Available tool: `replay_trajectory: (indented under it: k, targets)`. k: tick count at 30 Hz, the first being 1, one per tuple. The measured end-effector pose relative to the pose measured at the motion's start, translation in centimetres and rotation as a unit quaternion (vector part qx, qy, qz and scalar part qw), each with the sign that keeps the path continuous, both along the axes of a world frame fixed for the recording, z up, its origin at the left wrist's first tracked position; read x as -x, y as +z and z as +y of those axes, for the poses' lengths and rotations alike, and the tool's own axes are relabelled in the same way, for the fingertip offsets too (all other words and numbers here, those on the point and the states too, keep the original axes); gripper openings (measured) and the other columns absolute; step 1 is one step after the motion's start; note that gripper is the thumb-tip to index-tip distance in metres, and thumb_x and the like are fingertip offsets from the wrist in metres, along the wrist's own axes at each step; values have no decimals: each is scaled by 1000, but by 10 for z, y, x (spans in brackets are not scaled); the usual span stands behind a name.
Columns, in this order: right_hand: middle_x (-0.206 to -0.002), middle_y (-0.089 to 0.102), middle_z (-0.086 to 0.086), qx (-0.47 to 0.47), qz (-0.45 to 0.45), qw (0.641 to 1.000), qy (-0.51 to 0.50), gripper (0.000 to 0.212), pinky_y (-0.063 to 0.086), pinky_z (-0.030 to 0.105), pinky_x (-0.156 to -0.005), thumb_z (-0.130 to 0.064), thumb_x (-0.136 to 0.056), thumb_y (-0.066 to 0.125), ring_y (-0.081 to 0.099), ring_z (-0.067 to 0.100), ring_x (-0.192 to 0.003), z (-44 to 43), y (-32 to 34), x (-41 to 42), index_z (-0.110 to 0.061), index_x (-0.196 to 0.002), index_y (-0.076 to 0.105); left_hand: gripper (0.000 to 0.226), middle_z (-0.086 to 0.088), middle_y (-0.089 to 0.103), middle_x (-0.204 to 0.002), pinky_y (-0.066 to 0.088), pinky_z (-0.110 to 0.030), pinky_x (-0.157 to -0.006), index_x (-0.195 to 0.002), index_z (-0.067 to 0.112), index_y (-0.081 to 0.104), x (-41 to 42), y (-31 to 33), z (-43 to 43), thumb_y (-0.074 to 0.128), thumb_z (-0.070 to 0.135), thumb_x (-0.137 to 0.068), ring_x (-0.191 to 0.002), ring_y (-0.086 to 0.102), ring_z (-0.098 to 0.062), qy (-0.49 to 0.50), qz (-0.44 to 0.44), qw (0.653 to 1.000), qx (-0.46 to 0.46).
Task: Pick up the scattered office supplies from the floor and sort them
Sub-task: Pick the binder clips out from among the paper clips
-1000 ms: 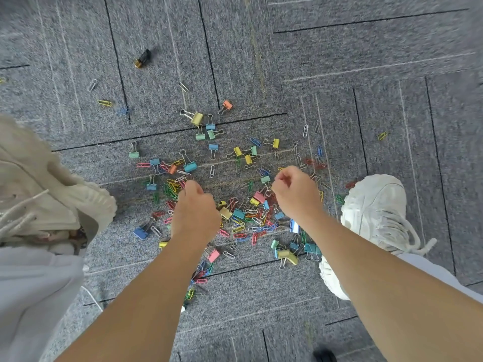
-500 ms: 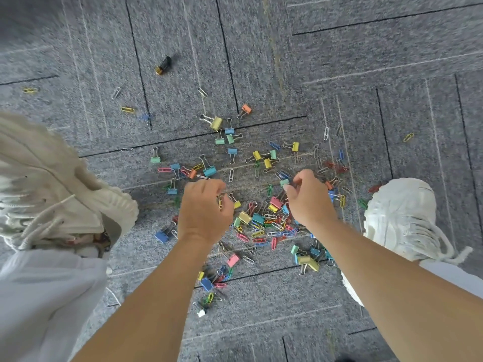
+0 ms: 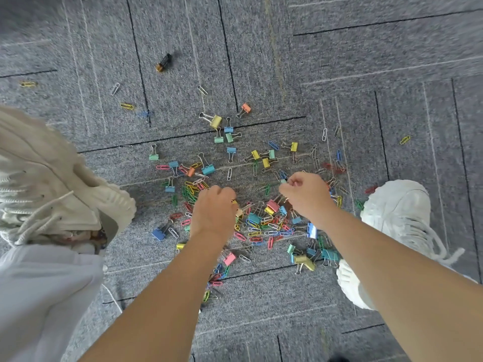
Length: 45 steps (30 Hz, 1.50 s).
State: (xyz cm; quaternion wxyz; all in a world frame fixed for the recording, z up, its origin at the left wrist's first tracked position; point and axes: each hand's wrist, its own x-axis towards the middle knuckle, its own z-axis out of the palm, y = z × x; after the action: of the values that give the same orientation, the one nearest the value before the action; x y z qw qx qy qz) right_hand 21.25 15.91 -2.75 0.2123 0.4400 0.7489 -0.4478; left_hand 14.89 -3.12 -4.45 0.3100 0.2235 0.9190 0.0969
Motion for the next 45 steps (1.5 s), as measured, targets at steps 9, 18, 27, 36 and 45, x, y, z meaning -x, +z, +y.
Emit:
replay_trajectory:
  k: [9,18,27,36,45]
  targets:
    - [-70,58,15,324,28,886,-329,27,31,20,-42,7,-94,50,43,16,-55,35,59,-15,-12,-77,41,25,-2,59,-109,46,-30,-90,-115,12,59,7,28,26,53,30,-98,-95,54,-16,-27,-50,997,-46]
    - [-66,54,10,316,42,865,-386,39,30,19,-37,6,-92,35,40,13,-48,24,108,-24,-8,-117,62,32,-11,66,-111,55,-30,-69,-103,6,63,15,57,49,33,15,-102,-77,60,-17,-22,-241,970,-8]
    - [-58,38,-1,318,86,786,-523,26,22,21,-47,-23,-89,52,27,13,-48,-19,122,-11,-16,-64,50,45,-18,66,-105,48,-35,-72,-113,-2,61,85,69,48,46,38,-98,-95,65,-29,-83,-259,962,20]
    - [-68,49,7,244,134,730,-624,16,50,24,-58,1,-94,54,46,13,-55,-49,117,37,-5,-109,53,29,-2,58,-69,42,-23,-50,-80,4,64,73,64,45,61,30,-94,-60,54,-15,-120,-248,957,-86]
    - [-62,37,1,288,34,793,-535,26,33,19,-47,-1,-97,39,35,9,-52,1,63,15,-6,-119,53,40,-8,58,-93,53,-40,-74,-110,7,58,20,22,33,77,32,-85,-97,64,-33,-157,-188,962,125]
